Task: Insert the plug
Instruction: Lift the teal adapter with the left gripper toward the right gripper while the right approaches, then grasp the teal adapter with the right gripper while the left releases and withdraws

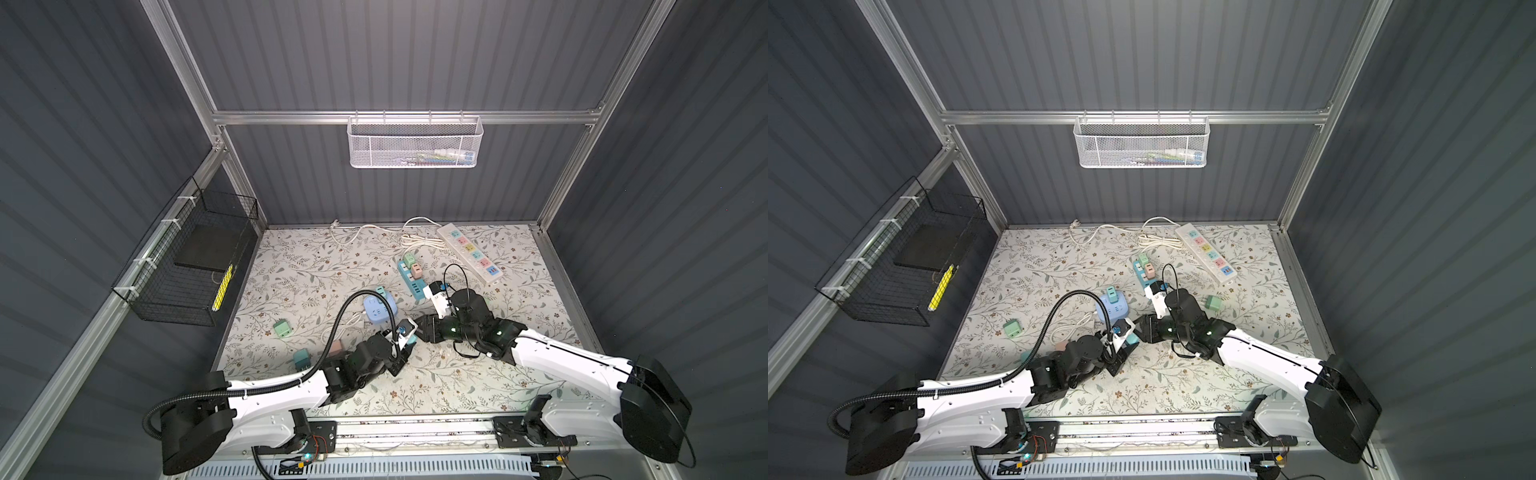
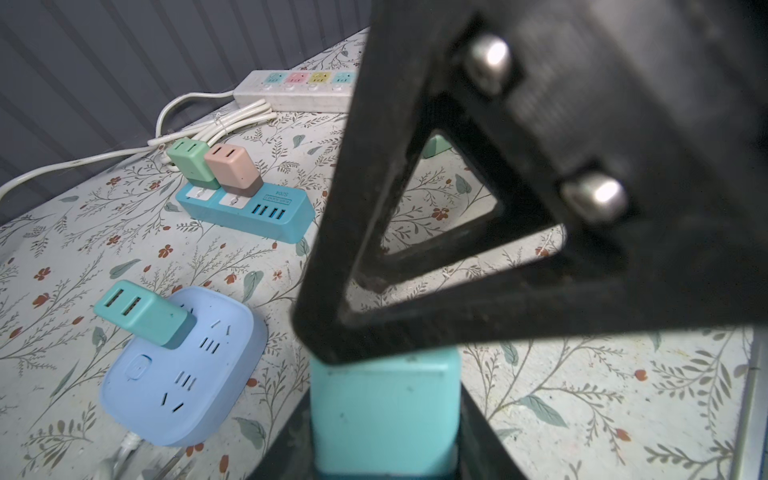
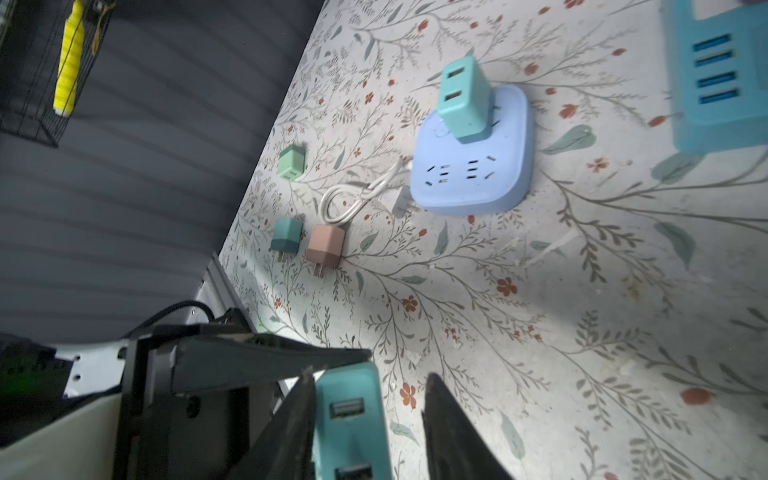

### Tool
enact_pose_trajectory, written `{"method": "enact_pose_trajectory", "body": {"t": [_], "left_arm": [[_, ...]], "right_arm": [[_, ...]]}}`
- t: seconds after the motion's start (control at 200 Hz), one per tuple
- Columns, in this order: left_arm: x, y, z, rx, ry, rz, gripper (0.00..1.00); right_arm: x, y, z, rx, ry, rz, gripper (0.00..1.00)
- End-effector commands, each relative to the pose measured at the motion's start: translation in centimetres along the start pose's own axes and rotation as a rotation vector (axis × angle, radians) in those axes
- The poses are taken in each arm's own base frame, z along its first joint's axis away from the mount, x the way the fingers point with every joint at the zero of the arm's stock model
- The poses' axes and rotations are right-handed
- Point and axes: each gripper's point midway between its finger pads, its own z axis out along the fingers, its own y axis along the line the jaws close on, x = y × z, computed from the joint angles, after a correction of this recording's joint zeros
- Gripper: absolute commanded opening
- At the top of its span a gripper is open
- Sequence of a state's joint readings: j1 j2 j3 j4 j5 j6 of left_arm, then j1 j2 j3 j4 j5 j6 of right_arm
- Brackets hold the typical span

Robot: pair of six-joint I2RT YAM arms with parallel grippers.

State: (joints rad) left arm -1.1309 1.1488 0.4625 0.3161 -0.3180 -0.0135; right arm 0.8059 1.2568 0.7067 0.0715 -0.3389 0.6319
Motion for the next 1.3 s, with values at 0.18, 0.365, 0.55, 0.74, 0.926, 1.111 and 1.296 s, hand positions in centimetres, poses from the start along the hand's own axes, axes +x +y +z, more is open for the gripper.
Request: {"method": "enact_pose_trajectory", "body": {"t": [0.18,0.365,0.55,0.74,0.926,1.111,1.296], "left_arm": [[-2.7,0.2,-0.4,-0.01,-0.076,-0.004,0.3],[-2.6,0.8,-0.4,-0.042,-0.07,-0.009,0.4],[-3.1,2.6,-1.8,-0.121,-0.078,-0.089,0.7],[-1.5,8.7,-6.4,-0.429,-0.119,-0.389,0.79],[1.7,12.6,-11.4,-0.629,-0.191,-0.615,0.78],[3.5,14.1,-14.0,-0.696,-0.222,-0.741,0.76],[4.0,14.2,-13.7,-0.758,-0.153,-0.723,0.88]], "right_arm": [[1.0,0.7,0.9,-0.039,0.049,0.003,0.43],[0.9,0.7,1.0,-0.035,0.04,0.006,0.25],[-0.7,0.4,0.7,0.022,-0.026,-0.023,0.21],[-2.8,-1.8,2.0,0.181,-0.099,-0.124,0.2],[-5.5,-2.0,4.6,0.297,-0.135,-0.237,0.19],[-7.2,-3.1,7.2,0.425,-0.141,-0.311,0.19],[-7.9,-3.4,9.8,0.486,-0.134,-0.343,0.19]]}}
